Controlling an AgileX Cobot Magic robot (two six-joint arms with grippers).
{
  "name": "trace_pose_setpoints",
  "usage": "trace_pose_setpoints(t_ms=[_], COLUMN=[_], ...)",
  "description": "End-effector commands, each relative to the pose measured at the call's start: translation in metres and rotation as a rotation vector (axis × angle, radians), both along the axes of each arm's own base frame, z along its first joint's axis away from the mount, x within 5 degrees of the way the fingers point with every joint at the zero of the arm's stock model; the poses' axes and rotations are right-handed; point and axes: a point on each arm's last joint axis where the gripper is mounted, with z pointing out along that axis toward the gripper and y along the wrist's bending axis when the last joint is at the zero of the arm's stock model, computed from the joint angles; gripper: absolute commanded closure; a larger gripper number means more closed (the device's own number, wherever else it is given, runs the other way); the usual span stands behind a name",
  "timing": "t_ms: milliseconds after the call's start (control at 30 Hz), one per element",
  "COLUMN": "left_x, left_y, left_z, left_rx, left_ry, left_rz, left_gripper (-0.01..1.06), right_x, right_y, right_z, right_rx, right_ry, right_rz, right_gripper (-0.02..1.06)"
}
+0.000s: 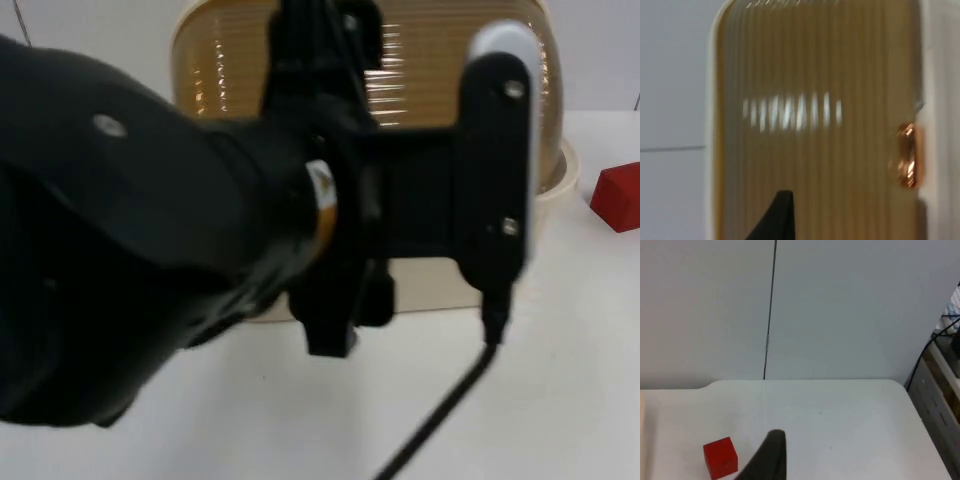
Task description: Open the box lid with the left hand, place the block into the box with the right hand, then close the box lid with the left hand.
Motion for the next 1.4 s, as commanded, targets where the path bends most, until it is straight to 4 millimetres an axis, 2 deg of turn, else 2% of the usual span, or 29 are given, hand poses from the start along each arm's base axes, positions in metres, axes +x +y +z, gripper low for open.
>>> trace_pose_setpoints(t_ms=[0,167,233,267,333,367,433,467,567,600,700,867,1033,1200,1367], left_x=[0.0,0.009,0.011,0.011,0.011,0.011,0.012,0.012,0.012,0.012,0.012,0.024,0.034,0.045,0.048], left_y=[-0.008,-0.02,-0.025,-0.025,-0.027,-0.027,-0.027,-0.027,-0.028,-0.028,-0.028,-0.021,-0.02,-0.021,-0.024], left_z=[-0.004,-0.018,-0.023,-0.023,-0.026,-0.028,-0.028,-0.028,-0.027,-0.027,-0.028,-0.031,-0.035,-0.027,-0.032], left_rx=[-0.009,0.024,0.033,0.033,0.02,0.017,0.018,0.018,0.013,0.009,0.002,-0.046,-0.064,-0.092,-0.061], left_ry=[0.014,0.009,0.015,0.015,0.029,0.036,0.032,0.032,0.029,0.031,0.04,0.096,0.215,0.204,0.213], left_rz=[-0.015,0.014,0.012,0.012,0.019,0.025,0.03,0.03,0.032,0.034,0.033,0.071,-0.003,0.004,-0.021], left_gripper=[0.0,0.01,0.09,0.09,0.24,0.41,0.68,0.68,1.01,1.05,1.05,1.05,1.05,1.05,1.05], right_x=[-0.002,-0.001,-0.001,-0.001,-0.001,-0.001,-0.001,-0.001,-0.001,-0.001,-0.001,-0.001,-0.001,-0.001,-0.001], right_y=[0.0,0.0,0.0,0.0,0.0,0.0,0.0,0.0,0.0,0.0,0.0,0.0,0.0,0.0,0.0], right_z=[0.004,0.005,0.005,0.005,0.005,0.005,0.005,0.005,0.005,0.005,0.005,0.005,0.005,0.005,0.005], right_rx=[-0.014,-0.015,-0.016,-0.016,-0.016,-0.017,-0.017,-0.017,-0.017,-0.017,-0.017,-0.014,-0.014,-0.014,-0.014], right_ry=[-0.033,-0.04,-0.042,-0.042,-0.042,-0.042,-0.042,-0.042,-0.042,-0.042,-0.042,-0.043,-0.043,-0.043,-0.043], right_rz=[0.006,0.009,0.01,0.01,0.01,0.009,0.009,0.009,0.009,0.009,0.009,0.008,0.008,0.008,0.008], right_gripper=[0.0,0.0,0.0,0.0,0.0,0.0,0.0,0.0,0.0,0.0,0.0,0.0,0.0,0.0,0.0])
